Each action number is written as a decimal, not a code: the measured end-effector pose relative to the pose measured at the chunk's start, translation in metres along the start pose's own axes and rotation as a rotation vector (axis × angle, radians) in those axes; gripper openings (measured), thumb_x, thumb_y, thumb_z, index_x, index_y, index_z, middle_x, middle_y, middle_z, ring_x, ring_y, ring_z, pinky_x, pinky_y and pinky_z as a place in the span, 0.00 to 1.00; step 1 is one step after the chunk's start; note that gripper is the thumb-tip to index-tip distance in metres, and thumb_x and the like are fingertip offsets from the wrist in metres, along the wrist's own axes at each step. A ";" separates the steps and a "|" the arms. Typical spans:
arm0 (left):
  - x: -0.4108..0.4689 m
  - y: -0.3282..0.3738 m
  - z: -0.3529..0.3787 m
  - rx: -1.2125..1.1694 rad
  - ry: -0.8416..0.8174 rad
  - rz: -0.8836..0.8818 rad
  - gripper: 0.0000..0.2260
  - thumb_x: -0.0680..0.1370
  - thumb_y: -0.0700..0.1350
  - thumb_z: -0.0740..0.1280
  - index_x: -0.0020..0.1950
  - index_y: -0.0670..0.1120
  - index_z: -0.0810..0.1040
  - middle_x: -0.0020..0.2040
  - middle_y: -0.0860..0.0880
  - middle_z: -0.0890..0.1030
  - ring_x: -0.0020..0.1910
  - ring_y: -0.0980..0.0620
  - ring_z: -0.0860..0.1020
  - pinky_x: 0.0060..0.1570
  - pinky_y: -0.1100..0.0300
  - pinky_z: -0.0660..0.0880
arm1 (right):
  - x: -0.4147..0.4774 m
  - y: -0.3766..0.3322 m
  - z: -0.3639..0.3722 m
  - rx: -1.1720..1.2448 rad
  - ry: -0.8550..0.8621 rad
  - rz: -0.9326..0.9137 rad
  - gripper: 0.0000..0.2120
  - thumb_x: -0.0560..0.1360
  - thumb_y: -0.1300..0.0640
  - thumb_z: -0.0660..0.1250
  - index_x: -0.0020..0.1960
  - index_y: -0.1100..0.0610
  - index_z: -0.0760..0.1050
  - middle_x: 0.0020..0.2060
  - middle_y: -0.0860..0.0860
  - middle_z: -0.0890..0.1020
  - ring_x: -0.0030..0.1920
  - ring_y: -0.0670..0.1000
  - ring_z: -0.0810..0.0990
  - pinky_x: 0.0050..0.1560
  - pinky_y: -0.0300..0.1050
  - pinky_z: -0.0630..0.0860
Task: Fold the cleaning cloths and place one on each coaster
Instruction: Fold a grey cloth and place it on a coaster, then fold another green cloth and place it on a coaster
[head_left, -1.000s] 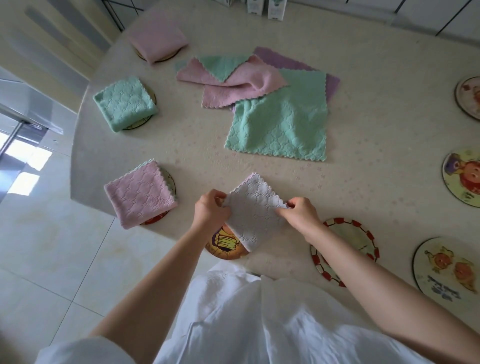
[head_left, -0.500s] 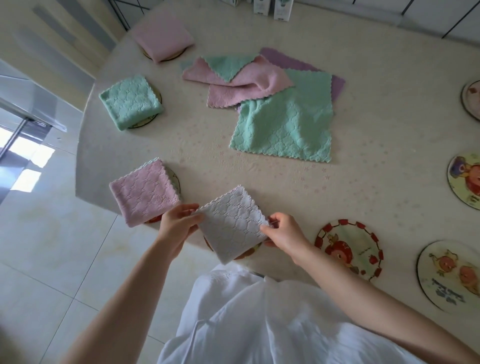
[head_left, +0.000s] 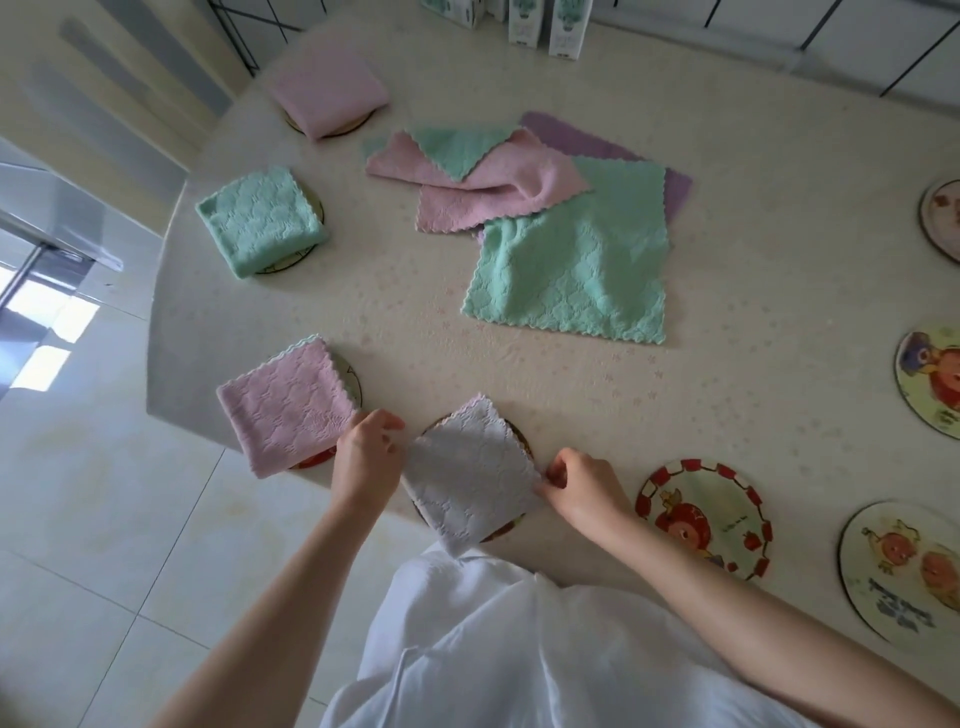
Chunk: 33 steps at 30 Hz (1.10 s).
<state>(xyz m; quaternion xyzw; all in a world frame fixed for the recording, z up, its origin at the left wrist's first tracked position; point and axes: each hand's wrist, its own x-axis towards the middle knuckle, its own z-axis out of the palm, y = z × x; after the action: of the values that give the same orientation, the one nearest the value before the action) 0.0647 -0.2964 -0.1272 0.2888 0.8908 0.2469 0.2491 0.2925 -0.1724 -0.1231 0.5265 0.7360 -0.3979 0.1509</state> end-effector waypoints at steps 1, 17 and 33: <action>0.006 0.004 -0.002 0.029 -0.009 0.028 0.13 0.70 0.29 0.65 0.49 0.42 0.81 0.50 0.46 0.77 0.44 0.46 0.79 0.46 0.55 0.76 | 0.004 0.000 -0.006 -0.028 -0.007 -0.005 0.07 0.72 0.52 0.68 0.45 0.54 0.75 0.41 0.50 0.81 0.42 0.52 0.79 0.42 0.43 0.75; 0.201 0.142 0.006 0.305 -0.028 0.395 0.18 0.74 0.33 0.62 0.63 0.45 0.76 0.61 0.47 0.76 0.58 0.46 0.74 0.45 0.52 0.77 | 0.179 -0.077 -0.180 -0.217 0.379 -0.294 0.09 0.74 0.63 0.64 0.54 0.60 0.77 0.50 0.57 0.82 0.51 0.59 0.79 0.52 0.49 0.76; 0.282 0.154 0.024 0.370 0.039 0.459 0.09 0.77 0.43 0.64 0.55 0.44 0.80 0.54 0.47 0.78 0.55 0.45 0.72 0.46 0.51 0.72 | 0.263 -0.126 -0.208 -0.550 0.436 -0.514 0.06 0.78 0.61 0.59 0.53 0.58 0.71 0.50 0.55 0.76 0.44 0.58 0.76 0.35 0.48 0.74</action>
<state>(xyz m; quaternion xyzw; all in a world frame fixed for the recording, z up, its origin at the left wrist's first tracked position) -0.0613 0.0003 -0.1400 0.5183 0.8368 0.1355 0.1126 0.1154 0.1389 -0.1053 0.3378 0.9365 -0.0911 0.0228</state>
